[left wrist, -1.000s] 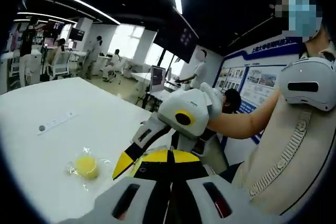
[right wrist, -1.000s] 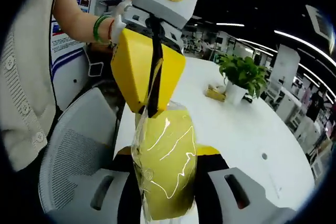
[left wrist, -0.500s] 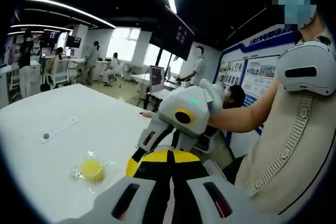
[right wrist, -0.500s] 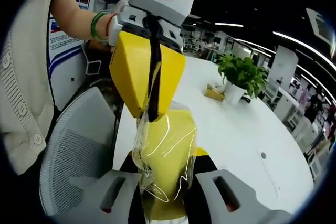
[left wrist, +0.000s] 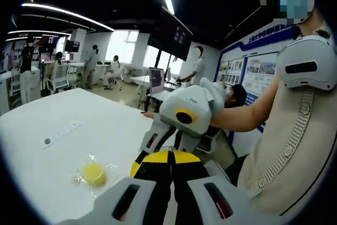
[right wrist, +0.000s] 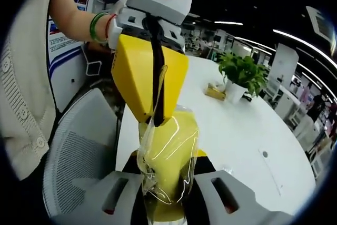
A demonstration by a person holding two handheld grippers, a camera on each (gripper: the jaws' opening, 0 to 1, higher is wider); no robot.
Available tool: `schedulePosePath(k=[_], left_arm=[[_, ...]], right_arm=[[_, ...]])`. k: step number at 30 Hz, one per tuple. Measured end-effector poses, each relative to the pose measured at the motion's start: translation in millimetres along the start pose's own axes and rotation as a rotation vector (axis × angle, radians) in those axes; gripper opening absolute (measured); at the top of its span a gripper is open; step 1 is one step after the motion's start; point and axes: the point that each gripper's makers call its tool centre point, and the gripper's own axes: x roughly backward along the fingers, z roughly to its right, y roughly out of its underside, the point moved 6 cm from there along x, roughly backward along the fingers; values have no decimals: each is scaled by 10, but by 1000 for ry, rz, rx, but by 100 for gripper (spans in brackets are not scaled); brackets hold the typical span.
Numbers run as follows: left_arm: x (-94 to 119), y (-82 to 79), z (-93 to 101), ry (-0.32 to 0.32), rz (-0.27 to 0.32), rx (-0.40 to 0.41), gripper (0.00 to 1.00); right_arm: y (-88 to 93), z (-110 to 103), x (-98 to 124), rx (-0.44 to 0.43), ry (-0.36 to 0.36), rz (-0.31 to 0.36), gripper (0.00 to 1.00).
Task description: Compare the silicone blocks by pressing each to a similar depth, holding the contact briefly, and releasing to observe deformation and rebound differences across the visible hardness samples.
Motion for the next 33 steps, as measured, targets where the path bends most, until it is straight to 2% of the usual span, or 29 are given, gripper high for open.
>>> schedulePosePath(k=[4,6,13,15,19,22,24,26,30,33], left_arm=[[-6,-20,17,-3,18,-12,0],[-11,-44,36,4,39,-16,0],[-26,-32,41,-21,26,-33,0],[-36,-27,49,-38,12,-66,0],[-48,-21,29,-58,-1,-17,0],[-46,-20,21,-68,7,-13,0],[-42,-18,6,-67,23,34,0],[-39,-10,-6,-70,32,61,0],[-49,19,-57,-91,34,113,0],[-55,33,-58,-98,33,115,0]], right_arm=[[-17,5,18,-16,6,10,10],[-62,-18,17,-52,-11,40,10],[-43,-7,7,-54,-5,33,10],[-33,-13,3,-61,-11,30,10],[-16,-8,-7,-65,-11,30,10],[-16,-2,-8,-65,-11,31,11],[-16,2,-5,-64,-15,33,11],[-14,29,-2,-20,3,29,12],[21,30,-18,-17,-1,10,14],[44,51,-25,35,22,7,15]])
